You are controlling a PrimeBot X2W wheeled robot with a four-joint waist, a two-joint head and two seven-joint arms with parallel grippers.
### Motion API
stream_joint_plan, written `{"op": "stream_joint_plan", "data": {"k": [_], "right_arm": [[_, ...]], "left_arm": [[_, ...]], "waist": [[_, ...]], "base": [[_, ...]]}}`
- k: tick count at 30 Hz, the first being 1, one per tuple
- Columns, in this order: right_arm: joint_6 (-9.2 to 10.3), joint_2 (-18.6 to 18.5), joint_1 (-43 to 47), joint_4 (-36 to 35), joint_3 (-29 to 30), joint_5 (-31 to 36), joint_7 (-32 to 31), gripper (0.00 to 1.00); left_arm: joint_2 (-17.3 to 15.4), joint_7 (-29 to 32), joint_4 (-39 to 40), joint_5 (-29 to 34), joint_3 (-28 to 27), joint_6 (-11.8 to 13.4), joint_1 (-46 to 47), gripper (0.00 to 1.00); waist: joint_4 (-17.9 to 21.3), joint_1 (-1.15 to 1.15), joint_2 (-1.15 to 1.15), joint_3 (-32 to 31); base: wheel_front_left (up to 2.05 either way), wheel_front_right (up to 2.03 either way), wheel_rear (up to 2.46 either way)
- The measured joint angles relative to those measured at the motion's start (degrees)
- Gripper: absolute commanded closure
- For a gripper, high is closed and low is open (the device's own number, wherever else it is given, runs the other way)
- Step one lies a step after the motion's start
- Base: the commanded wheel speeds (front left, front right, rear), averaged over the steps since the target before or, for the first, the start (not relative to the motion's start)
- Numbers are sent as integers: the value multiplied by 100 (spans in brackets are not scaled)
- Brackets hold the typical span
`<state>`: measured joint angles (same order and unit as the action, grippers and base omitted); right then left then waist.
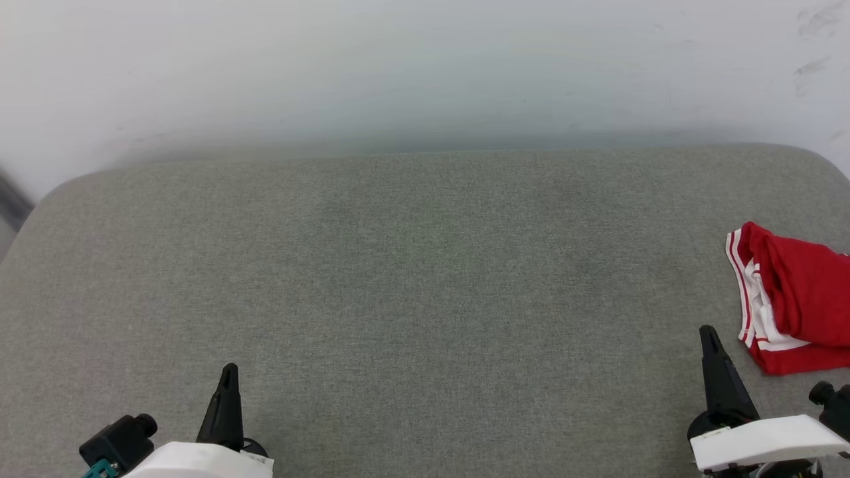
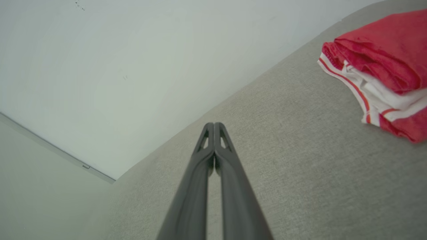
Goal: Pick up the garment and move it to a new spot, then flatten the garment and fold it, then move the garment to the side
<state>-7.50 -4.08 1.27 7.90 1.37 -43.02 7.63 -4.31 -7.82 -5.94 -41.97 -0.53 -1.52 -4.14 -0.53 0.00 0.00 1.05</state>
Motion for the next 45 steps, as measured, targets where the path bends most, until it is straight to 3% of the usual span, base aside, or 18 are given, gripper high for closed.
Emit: {"op": "stream_joint_plan", "data": {"k": [12,45], "right_arm": [[0,-21,-155,144,44,-1246,-271,100],[0,-31,-424,374,166,-3211,-766,100]], "left_arm": [[-22,264,-181,-1288,-52,-144,226,100],[-32,759,-494,-3295,-194,-356,597,100]], "waist": [[10,0,0,-15],[29,0,0,-46]], "base": [[0,0,0],[0,0,0]]}}
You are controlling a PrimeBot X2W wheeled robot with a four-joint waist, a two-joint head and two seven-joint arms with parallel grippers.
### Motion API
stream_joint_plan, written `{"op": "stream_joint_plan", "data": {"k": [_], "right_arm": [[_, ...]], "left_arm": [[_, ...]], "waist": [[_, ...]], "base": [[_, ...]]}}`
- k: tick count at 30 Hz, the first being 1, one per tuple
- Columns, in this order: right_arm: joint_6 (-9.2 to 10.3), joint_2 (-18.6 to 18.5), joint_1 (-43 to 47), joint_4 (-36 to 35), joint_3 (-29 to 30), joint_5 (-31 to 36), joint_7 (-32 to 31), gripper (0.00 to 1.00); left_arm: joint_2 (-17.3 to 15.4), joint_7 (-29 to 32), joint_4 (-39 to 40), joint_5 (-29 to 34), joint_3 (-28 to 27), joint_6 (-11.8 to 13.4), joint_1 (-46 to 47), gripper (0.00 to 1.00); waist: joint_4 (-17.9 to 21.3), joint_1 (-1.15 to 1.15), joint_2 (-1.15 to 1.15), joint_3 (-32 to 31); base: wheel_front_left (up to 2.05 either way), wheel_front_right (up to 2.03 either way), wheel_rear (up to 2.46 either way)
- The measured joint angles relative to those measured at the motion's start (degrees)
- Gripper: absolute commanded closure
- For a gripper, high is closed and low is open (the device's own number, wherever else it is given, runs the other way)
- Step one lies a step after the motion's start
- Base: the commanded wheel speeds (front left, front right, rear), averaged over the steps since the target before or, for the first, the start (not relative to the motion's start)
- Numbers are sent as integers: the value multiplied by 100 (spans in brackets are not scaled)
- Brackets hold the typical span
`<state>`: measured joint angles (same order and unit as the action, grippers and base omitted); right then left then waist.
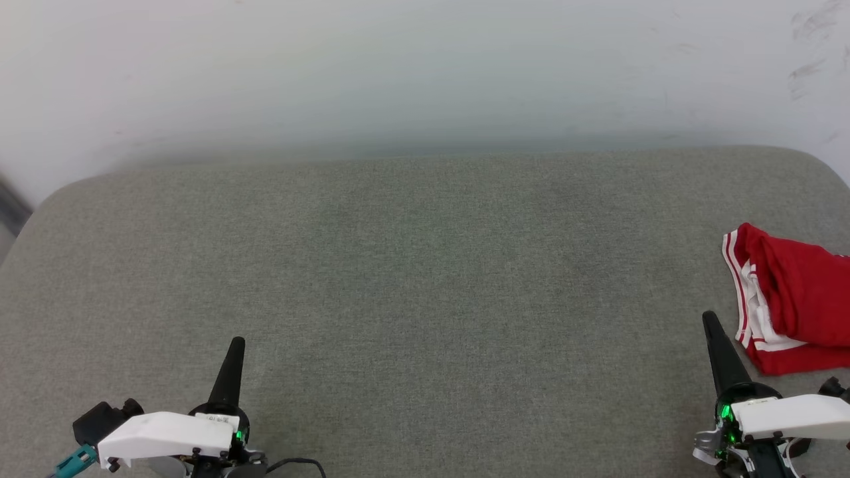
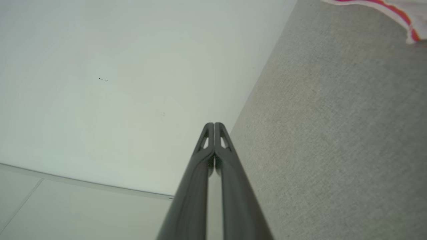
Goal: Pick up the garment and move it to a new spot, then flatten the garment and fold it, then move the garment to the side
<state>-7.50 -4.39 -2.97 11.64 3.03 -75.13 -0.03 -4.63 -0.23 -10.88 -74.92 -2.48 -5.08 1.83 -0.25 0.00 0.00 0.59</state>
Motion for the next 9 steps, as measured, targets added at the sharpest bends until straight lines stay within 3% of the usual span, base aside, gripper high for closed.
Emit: {"op": "stream_joint_plan", "data": {"k": [9], "right_arm": [[0,0,-66,55,33,-453,-112,100]], "left_arm": [[2,115,-74,-468,-38,-57,96,100]], "waist": [[5,0,0,-9]], "base": [[0,0,0]]}}
